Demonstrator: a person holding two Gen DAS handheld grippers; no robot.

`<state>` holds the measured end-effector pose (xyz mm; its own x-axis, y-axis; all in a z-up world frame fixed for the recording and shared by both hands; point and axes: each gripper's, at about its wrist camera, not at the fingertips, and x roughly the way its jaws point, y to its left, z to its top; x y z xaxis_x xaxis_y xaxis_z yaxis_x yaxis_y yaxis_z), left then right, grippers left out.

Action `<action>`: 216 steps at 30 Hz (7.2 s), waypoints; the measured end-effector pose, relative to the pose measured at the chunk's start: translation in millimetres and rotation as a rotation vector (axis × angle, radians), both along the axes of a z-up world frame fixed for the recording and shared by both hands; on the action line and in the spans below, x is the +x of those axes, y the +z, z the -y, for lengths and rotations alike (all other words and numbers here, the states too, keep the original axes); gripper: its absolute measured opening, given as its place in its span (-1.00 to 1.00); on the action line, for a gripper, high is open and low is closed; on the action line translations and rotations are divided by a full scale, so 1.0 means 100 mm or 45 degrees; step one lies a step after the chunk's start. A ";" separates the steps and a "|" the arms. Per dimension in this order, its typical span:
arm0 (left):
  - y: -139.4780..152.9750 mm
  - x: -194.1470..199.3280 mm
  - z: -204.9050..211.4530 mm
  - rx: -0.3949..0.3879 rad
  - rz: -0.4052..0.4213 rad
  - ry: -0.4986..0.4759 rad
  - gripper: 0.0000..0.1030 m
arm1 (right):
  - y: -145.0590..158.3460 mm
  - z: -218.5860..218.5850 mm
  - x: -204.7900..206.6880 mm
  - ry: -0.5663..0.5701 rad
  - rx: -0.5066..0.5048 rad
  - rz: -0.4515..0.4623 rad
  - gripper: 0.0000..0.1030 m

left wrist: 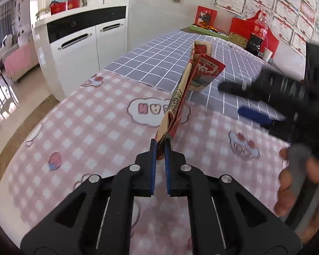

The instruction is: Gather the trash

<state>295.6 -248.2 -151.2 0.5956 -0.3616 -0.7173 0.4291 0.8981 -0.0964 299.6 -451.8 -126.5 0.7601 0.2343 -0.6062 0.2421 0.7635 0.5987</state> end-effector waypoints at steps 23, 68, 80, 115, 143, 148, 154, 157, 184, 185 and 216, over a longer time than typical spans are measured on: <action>-0.11 -0.38 -0.34 0.056 -0.002 -0.066 -0.73 | -0.01 -0.81 -0.41 0.141 0.164 -0.037 -0.74; -0.15 -0.57 -3.57 0.138 0.296 0.477 -0.38 | 0.38 -4.70 0.19 0.851 -0.157 0.024 -0.77; -0.70 -0.22 -4.13 0.147 0.119 0.615 -0.51 | -0.23 -5.30 0.62 0.971 -0.106 -0.121 -0.77; -1.63 0.31 -4.82 0.176 -0.202 0.919 0.39 | -1.10 -5.81 0.80 0.933 -0.563 -0.085 0.09; 1.10 -1.48 -3.34 0.080 0.505 0.798 0.75 | 1.39 -3.77 -1.44 0.479 -0.674 0.541 0.47; 1.34 -1.74 -3.15 0.065 0.570 0.752 0.78 | 1.63 -3.47 -1.91 0.395 -0.679 0.620 0.60; 1.56 -2.10 -2.90 0.068 0.657 0.705 0.81 | 1.82 -3.17 -2.40 0.298 -0.703 0.672 0.69; 1.63 -2.26 -2.80 0.054 0.690 0.677 0.83 | 1.87 -3.06 -2.63 0.251 -0.732 0.686 0.74; 1.74 -2.98 -1.69 0.056 0.759 0.428 0.85 | 1.93 -2.03 -3.79 -0.013 -0.706 0.685 0.85; 1.75 -2.99 -1.68 0.056 0.765 0.432 0.85 | 1.94 -2.01 -3.80 -0.018 -0.703 0.685 0.85; 1.71 -2.94 -1.78 0.058 0.758 0.493 0.85 | 1.90 -2.07 -3.67 0.033 -0.676 0.659 0.85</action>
